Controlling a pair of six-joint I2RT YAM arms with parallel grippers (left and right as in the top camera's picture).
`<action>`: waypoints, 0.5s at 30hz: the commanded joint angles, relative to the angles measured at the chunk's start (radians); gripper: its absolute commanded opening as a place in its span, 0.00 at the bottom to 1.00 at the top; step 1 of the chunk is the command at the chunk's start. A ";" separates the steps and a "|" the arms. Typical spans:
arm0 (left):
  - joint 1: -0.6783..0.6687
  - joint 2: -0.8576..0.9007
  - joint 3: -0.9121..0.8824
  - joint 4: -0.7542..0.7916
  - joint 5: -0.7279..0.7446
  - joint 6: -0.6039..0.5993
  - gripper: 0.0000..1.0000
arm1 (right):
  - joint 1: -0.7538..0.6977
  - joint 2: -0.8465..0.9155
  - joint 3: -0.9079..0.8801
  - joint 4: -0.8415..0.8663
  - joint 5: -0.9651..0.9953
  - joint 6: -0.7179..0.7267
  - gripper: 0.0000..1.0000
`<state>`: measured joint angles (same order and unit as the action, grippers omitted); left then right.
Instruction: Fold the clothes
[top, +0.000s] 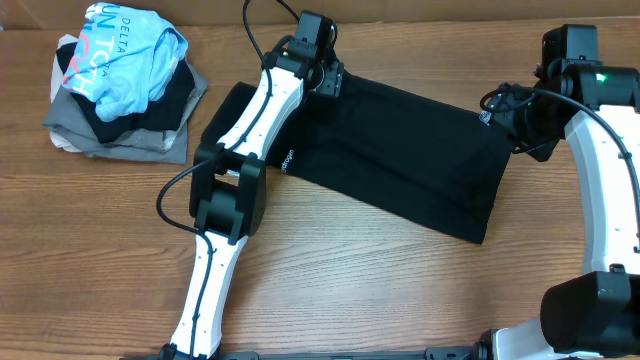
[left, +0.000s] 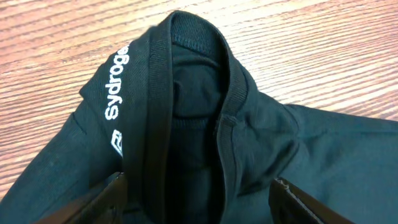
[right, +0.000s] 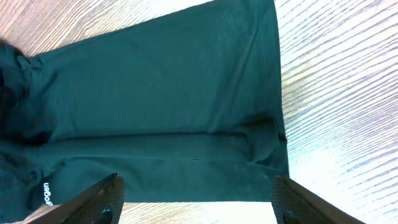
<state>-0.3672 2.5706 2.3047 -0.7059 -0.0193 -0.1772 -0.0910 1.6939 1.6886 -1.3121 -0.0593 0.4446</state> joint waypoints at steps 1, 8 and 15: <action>-0.007 0.045 0.025 0.008 -0.014 -0.003 0.75 | -0.003 0.006 0.013 0.004 0.013 -0.003 0.79; -0.006 0.056 0.026 0.045 -0.014 -0.004 0.68 | -0.003 0.006 0.013 0.008 0.013 -0.003 0.79; -0.006 0.056 0.027 0.061 -0.014 -0.015 0.25 | -0.003 0.006 0.013 0.009 0.013 -0.003 0.79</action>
<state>-0.3672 2.6114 2.3047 -0.6495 -0.0231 -0.1856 -0.0910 1.6939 1.6886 -1.3083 -0.0593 0.4446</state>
